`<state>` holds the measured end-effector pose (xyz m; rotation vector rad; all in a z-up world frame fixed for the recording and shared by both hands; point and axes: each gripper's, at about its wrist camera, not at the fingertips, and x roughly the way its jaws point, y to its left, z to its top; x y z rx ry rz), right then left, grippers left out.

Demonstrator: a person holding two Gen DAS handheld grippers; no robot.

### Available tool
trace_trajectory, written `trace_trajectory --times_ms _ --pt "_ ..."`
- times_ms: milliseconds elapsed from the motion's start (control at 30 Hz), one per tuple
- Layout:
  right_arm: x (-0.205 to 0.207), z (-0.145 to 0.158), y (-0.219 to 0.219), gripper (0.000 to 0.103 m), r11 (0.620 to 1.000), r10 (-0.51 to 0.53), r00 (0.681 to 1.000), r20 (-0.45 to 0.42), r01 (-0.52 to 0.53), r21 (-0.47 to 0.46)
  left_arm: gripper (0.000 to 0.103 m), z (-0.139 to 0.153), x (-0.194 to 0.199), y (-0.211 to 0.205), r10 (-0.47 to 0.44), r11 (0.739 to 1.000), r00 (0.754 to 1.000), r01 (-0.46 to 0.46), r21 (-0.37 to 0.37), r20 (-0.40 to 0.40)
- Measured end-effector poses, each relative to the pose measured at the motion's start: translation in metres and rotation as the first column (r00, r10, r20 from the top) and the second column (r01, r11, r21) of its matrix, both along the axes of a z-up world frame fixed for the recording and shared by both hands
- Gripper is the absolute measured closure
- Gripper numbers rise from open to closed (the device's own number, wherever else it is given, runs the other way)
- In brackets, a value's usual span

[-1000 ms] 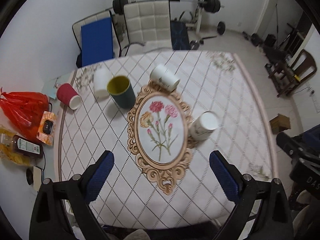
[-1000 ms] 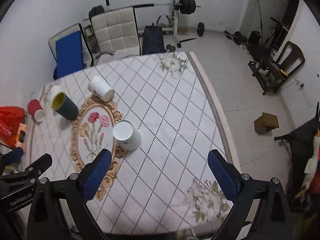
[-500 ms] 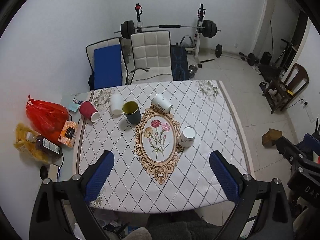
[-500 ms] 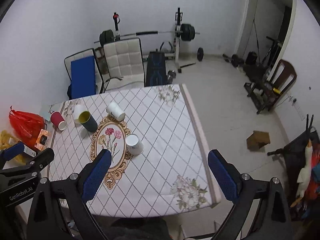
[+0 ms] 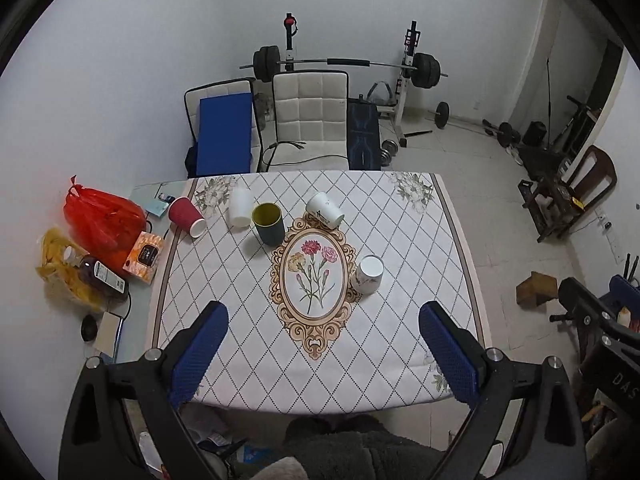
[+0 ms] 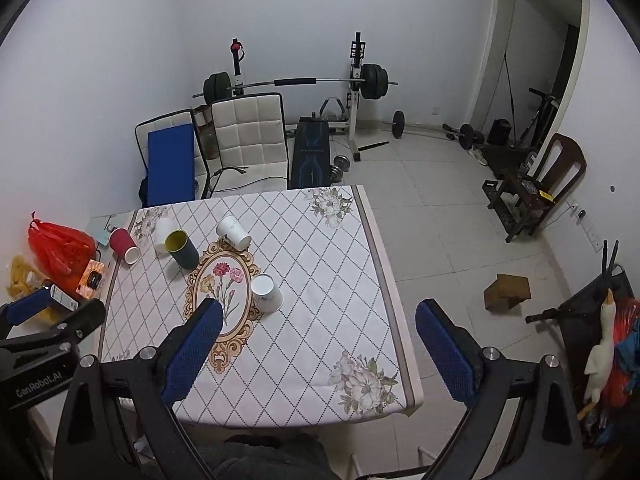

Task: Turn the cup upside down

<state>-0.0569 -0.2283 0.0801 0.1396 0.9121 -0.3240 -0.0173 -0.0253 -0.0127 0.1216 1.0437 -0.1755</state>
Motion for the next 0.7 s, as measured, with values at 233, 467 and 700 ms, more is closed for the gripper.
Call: trace_trajectory --times_ms 233,467,700 --pt "0.000 -0.001 -0.006 0.002 1.000 0.011 1.000 -0.013 -0.011 0.000 0.000 0.000 -0.003 -0.001 0.008 1.000 1.000 -0.008 0.027 0.012" --pt "0.001 0.001 -0.007 0.002 1.000 0.016 1.000 -0.008 -0.016 -0.017 0.000 0.001 -0.005 -0.005 0.002 0.999 1.000 -0.003 0.043 0.019" --pt "0.001 0.001 -0.010 0.002 1.000 0.021 1.000 -0.009 -0.021 -0.018 0.000 0.001 -0.004 -0.005 0.004 0.999 1.000 -0.005 0.048 0.031"
